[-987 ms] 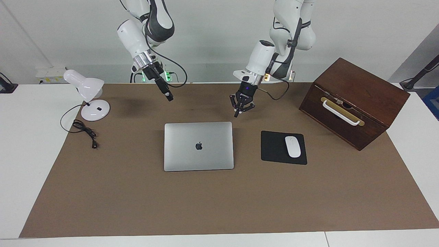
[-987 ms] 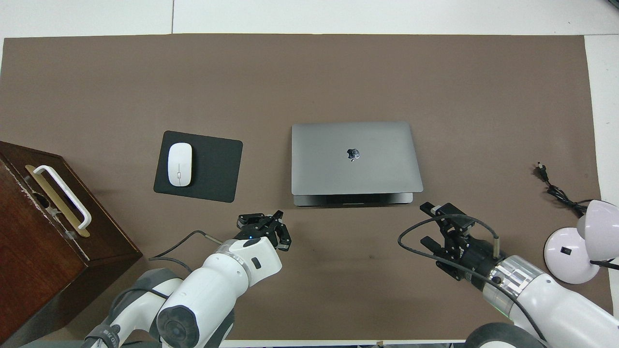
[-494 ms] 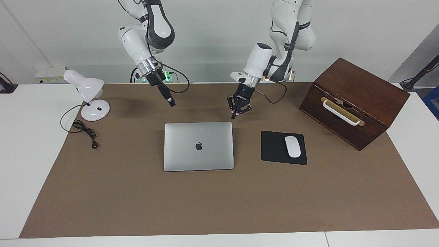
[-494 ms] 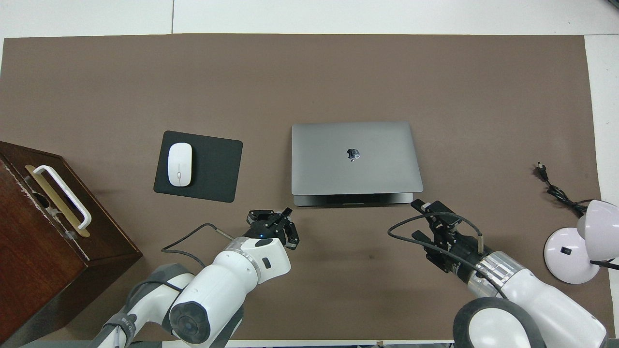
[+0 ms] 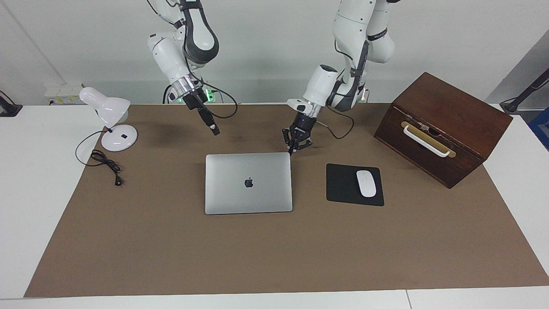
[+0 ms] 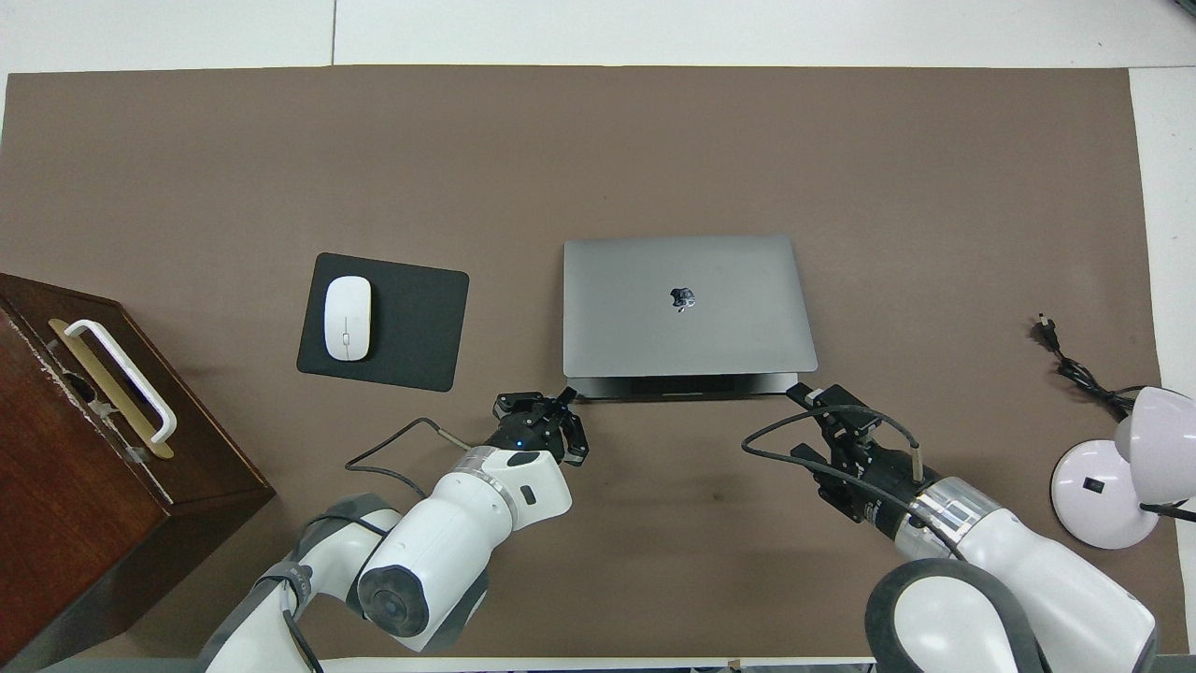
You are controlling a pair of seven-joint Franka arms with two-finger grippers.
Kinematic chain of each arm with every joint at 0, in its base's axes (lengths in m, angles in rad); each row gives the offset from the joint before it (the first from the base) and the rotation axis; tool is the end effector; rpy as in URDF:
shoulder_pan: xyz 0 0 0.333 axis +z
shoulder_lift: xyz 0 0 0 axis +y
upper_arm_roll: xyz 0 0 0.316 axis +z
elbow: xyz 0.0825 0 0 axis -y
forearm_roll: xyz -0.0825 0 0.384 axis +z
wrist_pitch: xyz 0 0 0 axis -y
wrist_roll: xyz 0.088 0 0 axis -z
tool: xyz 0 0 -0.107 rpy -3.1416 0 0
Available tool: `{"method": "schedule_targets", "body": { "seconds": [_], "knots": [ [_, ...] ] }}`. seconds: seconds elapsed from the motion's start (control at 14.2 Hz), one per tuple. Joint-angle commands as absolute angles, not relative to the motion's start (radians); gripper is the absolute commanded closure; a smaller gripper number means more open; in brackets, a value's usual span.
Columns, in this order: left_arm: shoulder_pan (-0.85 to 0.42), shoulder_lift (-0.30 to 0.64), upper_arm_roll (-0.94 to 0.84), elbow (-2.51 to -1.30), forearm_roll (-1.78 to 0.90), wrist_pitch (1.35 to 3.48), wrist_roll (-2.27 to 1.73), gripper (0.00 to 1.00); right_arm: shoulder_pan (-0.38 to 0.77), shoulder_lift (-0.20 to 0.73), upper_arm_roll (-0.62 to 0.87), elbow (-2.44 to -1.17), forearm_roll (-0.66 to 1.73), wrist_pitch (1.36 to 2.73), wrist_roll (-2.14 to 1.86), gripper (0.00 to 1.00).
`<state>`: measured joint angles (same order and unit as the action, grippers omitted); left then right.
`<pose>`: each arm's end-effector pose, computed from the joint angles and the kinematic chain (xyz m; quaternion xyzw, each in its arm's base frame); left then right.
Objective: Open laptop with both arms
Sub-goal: 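Hold the laptop base with the left gripper while the right gripper lifts the lid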
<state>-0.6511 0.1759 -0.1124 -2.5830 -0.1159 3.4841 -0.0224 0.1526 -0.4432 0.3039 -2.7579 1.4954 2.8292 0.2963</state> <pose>0.3652 -0.3308 0.2825 0.8923 -0.2799 0.3232 0.1449 0.3608 0.1139 0.3696 -0.7682 0.5134 -0.0910 0.3715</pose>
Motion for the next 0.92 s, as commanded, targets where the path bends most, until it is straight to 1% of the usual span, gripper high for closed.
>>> {"method": "schedule_targets", "body": {
  "seconds": [0.0, 0.28, 0.49, 0.85],
  "knots": [
    [-0.655, 0.219, -0.101, -2.536, -0.101, 3.499, -0.011, 1.0, 0.152, -0.367, 0.307, -2.702, 1.528, 2.878, 0.252, 0.0],
    [-0.653, 0.258, -0.1, -2.496, -0.094, 3.501, -0.011, 1.0, 0.164, -0.293, 0.307, -2.643, 1.528, 2.901, 0.252, 0.0],
    [-0.652, 0.27, -0.1, -2.493, -0.083, 3.501, -0.011, 1.0, 0.167, -0.232, 0.307, -2.599, 1.528, 2.933, 0.25, 0.0],
    [-0.626, 0.278, -0.1, -2.493, -0.038, 3.501, -0.009, 1.0, 0.166, -0.138, 0.307, -2.548, 1.528, 2.939, 0.209, 0.0]
  ]
}}
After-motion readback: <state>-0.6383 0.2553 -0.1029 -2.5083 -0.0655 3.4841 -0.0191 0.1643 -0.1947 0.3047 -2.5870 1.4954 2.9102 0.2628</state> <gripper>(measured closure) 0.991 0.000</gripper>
